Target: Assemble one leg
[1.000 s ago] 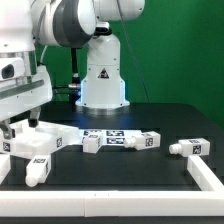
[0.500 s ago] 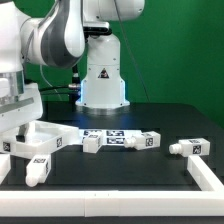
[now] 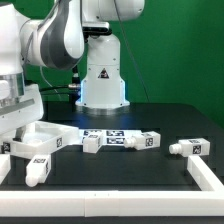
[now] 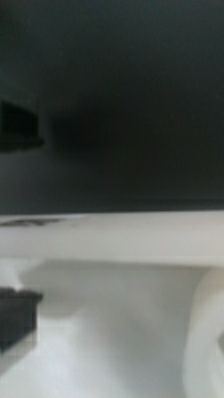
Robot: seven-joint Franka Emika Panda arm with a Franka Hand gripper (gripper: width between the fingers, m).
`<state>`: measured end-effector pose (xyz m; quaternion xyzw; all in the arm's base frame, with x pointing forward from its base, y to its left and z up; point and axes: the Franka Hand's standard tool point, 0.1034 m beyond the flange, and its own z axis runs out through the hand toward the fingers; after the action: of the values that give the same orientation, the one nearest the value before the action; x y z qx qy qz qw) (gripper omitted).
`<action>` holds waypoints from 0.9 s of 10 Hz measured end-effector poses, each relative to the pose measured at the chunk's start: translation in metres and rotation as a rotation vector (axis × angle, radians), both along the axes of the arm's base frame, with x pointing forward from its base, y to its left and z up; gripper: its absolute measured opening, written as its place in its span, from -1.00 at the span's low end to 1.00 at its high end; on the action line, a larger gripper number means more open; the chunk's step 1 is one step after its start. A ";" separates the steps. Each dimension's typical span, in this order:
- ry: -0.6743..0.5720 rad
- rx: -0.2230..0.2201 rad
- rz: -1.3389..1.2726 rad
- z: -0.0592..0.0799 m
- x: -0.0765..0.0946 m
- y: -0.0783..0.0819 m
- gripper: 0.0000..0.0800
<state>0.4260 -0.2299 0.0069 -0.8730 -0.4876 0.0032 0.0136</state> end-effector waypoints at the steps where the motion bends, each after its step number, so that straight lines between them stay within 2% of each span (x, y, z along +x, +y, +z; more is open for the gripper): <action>1: 0.000 0.000 0.000 0.000 0.000 0.000 -0.37; 2: 0.000 0.000 0.000 0.000 0.000 0.000 -0.81; 4: 0.004 0.002 -0.026 0.005 -0.001 -0.001 -0.87; 5: -0.004 -0.003 -0.059 0.017 0.000 -0.002 -0.87; 6: -0.015 -0.002 -0.133 0.036 0.003 0.003 -0.87; 7: -0.028 0.001 -0.223 0.062 0.011 0.013 -0.87; 8: -0.032 0.000 -0.314 0.077 0.022 0.026 -0.87; 9: -0.022 -0.002 -0.413 0.086 0.036 0.045 -0.87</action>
Offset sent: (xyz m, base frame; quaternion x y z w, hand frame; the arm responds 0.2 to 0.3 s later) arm -0.0092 -0.0164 0.0176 0.0215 -0.0323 0.0333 0.9987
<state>0.4616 -0.1853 0.0925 -0.9544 -0.2982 -0.0089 0.0078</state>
